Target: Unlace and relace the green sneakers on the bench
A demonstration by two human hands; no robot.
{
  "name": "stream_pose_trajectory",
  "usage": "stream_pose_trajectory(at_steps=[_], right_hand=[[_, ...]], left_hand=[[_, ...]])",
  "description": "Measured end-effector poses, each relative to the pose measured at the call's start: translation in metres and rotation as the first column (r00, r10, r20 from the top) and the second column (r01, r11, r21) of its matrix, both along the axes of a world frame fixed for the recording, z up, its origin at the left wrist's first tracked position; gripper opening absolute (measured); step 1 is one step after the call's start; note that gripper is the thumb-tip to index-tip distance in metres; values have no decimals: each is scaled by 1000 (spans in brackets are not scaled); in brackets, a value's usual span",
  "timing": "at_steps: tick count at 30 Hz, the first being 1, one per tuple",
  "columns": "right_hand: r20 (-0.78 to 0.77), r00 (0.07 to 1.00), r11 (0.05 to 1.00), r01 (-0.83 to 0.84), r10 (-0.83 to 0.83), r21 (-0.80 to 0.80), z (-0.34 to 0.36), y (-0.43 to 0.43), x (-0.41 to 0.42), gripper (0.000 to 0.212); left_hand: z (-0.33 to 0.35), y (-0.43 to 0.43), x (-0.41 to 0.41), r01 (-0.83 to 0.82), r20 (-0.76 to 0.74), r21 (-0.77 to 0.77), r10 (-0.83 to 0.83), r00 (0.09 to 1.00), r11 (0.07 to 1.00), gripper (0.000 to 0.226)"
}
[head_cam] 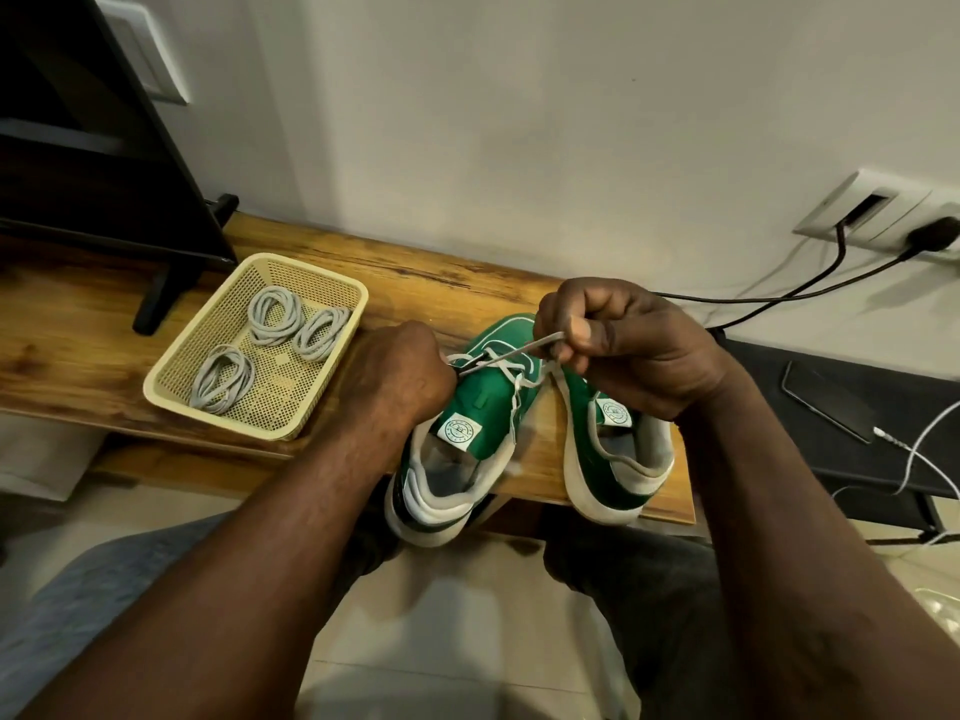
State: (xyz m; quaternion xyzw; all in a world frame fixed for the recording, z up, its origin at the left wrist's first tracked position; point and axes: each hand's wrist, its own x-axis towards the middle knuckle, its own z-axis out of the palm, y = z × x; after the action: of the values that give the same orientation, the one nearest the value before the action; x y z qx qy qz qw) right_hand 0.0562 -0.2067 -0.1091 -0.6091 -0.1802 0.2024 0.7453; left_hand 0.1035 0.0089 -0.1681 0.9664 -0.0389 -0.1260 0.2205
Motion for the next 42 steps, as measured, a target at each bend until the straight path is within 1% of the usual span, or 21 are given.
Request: stream_pose_trajectory(at_steps=[3, 4, 6, 8, 9, 10, 11, 14, 16, 18, 20, 25, 27, 28, 29, 32, 34, 36, 39, 40, 42], right_hand=[[-87, 994, 996, -67, 72, 65, -1, 4, 1, 11], [-161, 984, 997, -80, 76, -20, -2, 4, 2, 12], [-232, 973, 909, -90, -8, -408, -6, 4, 7, 11], [-145, 984, 541, -69, -99, -838, -14, 3, 12, 11], [-77, 991, 324, -37, -112, -945, -17, 5, 13, 17], [-1, 992, 192, 24, -129, -981, -19, 10, 14, 20], [79, 985, 161, 103, -154, -982, -19, 15, 15, 22], [302, 929, 251, 351, -213, -902, -19, 40, 19, 20], [399, 900, 184, 428, -173, -885, -28, 59, 23, 9], [298, 949, 42, 304, -106, -952, -38, 77, 21, 30], [251, 960, -14, 251, -124, -968, -47, 88, 18, 30], [206, 951, 100, 233, -230, -967, -54, 88, 18, 18], [176, 962, 102, 200, -208, -975, -51, 86, 16, 16], [162, 968, 127, 188, -190, -974, -49, 84, 14, 16], [127, 975, 216, 165, -182, -962, -47, 81, 13, 15], [51, 981, 554, 148, -187, -819, -27, 67, 8, 15], [87, 956, 609, 247, -280, -754, -15, 53, 6, 14], [195, 902, 474, 374, -384, -797, -14, 36, 10, 15], [366, 840, 109, 440, -401, -891, -21, 18, 18, 5], [383, 830, 44, 437, -406, -899, -23, 18, 18, 16], [431, 806, 25, 481, -406, -876, -24, 24, 19, 34]], left_hand=[[-1, -1, 0, -2, 0, -7, 2, 1000, 1000, 13], [-2, -1, 0, 0, 2, 3, 0, 1000, 1000, 14], [-3, 0, 0, -2, 4, 4, 2, 1000, 1000, 16], [-4, 0, 1, -4, -10, -26, 4, 1000, 1000, 14], [-3, 0, 1, -4, -14, -44, 4, 1000, 999, 11], [-3, 0, 1, -1, -13, -58, 1, 1000, 998, 8], [-3, -1, 1, 4, -7, -66, -5, 1000, 998, 5], [0, -1, -1, 27, 2, -76, -27, 1000, 997, 2], [1, -1, -1, 35, 4, -77, -35, 999, 996, 2], [1, 0, 0, 38, -3, -88, -38, 999, 995, 4], [0, 1, 1, 25, -16, -89, -27, 1000, 996, 4], [-4, -1, 0, 18, -2, -63, -18, 1000, 998, 7], [-4, -2, -2, 21, 2, -55, -21, 1000, 998, 6], [-5, -3, -4, 21, 13, -40, -21, 1000, 999, 8], [-5, -3, -5, 14, 23, -14, -13, 1000, 1000, 10], [-6, 1, -4, -31, 44, 62, 28, 999, 998, 14], [-6, 3, -2, -20, 47, 33, 19, 999, 999, 12], [-4, 1, -3, 27, 37, -9, -27, 999, 1000, 11], [0, -4, -7, 74, 31, -31, -73, 997, 997, 8], [0, -5, -8, 81, 34, -37, -80, 996, 996, 8], [0, -5, -9, 103, 64, -51, -100, 993, 993, 16]])
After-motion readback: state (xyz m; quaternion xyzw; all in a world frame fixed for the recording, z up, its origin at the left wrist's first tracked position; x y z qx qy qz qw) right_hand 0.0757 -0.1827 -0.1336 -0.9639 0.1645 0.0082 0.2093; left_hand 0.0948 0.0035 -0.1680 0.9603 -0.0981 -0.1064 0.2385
